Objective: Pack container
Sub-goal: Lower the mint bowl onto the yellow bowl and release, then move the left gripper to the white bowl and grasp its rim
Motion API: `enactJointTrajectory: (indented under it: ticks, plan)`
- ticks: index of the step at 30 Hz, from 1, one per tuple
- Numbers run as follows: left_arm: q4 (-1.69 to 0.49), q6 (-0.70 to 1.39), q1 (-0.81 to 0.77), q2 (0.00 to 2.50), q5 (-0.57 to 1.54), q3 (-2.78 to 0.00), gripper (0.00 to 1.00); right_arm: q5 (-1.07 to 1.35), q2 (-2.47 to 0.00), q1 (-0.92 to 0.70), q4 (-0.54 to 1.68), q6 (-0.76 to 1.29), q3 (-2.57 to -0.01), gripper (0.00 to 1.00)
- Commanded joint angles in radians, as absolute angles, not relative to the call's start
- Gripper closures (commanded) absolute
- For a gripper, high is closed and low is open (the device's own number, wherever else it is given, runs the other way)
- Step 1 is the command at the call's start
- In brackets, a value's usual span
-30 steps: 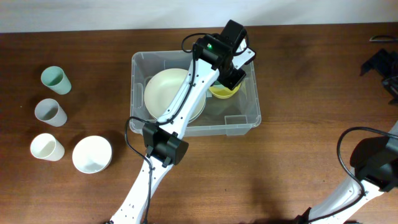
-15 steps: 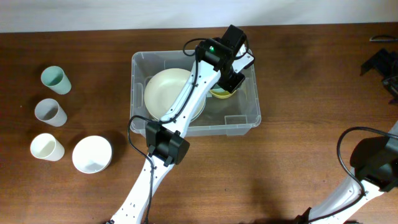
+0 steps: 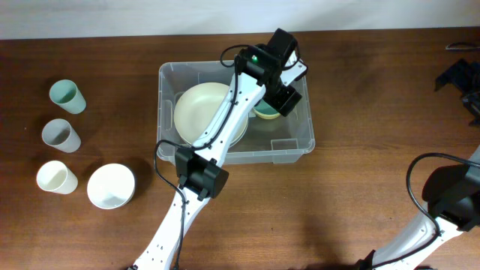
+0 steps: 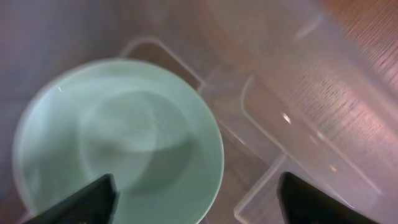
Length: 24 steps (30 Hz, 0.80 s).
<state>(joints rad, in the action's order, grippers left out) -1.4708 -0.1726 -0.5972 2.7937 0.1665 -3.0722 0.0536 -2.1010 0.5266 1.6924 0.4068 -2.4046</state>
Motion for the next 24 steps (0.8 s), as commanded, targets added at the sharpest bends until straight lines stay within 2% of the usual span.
enactJointTrajectory:
  ticks: [1, 5, 9, 15, 19, 24]
  plan:
    - [-1.477, -0.141, -0.571, 2.67, 0.046, -3.14, 0.04, 0.056, -2.097, 0.524, 1.695, 0.4, -2.405, 0.01]
    - [-1.548, -0.038, -0.522, 2.542, -0.192, -3.14, 0.01, 0.056, -2.097, 0.524, 1.695, 0.4, -2.405, 0.01]
    - [-1.689, 0.139, -0.434, 2.432, -0.308, -3.14, 0.01, 0.056, -2.097, 0.524, 1.695, 0.4, -2.405, 0.01]
    - [-1.688, 0.183, -0.267, 2.319, -0.083, -3.123, 0.01, 0.056, -2.097, 0.524, 1.695, 0.4, -2.405, 0.01]
    - [-1.688, 0.164, -0.184, 2.269, -0.066, -3.046, 0.01, 0.056, -2.097, 0.524, 1.695, 0.4, -2.405, 0.01]
    - [-1.688, 0.164, -0.111, 2.165, -0.068, -2.756, 0.01, 0.056, -2.097, 0.524, 1.695, 0.4, -2.405, 0.01]
